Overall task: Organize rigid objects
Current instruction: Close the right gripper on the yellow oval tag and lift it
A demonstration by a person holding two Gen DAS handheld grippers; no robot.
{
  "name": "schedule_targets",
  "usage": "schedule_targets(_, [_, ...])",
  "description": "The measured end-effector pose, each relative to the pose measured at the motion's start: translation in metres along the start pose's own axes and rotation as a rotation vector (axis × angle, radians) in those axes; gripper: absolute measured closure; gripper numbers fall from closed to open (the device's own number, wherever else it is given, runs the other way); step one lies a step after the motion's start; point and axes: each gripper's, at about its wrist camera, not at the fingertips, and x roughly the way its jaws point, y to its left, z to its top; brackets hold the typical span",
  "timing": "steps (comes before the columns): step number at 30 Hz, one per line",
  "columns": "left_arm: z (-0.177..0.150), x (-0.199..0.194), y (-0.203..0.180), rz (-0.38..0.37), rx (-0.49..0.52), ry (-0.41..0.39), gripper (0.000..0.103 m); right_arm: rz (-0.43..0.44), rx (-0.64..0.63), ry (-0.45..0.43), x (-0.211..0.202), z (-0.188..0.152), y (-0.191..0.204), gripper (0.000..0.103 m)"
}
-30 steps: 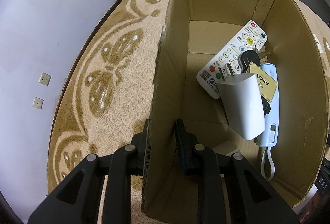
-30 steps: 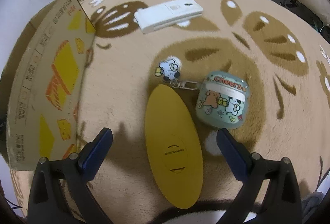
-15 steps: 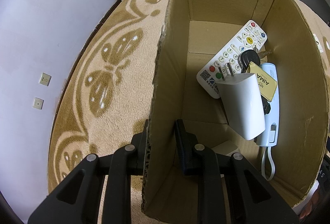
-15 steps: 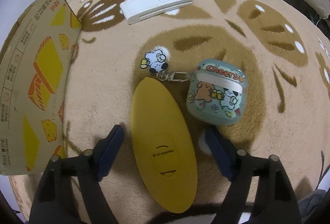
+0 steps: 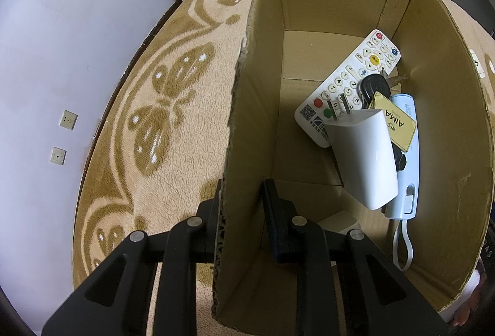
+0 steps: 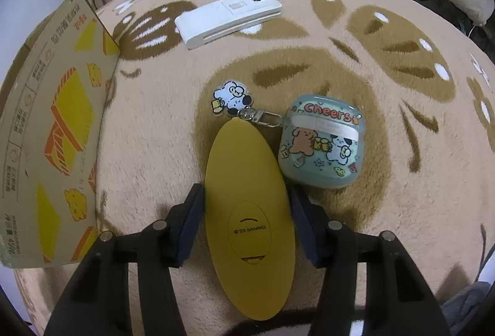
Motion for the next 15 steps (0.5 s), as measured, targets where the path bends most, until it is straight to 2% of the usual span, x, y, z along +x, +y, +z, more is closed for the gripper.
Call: schedule_targets(15, [0.0, 0.0, 0.0, 0.0, -0.001, 0.0, 0.081, 0.11, -0.042, -0.044, -0.007, -0.001, 0.023, 0.043])
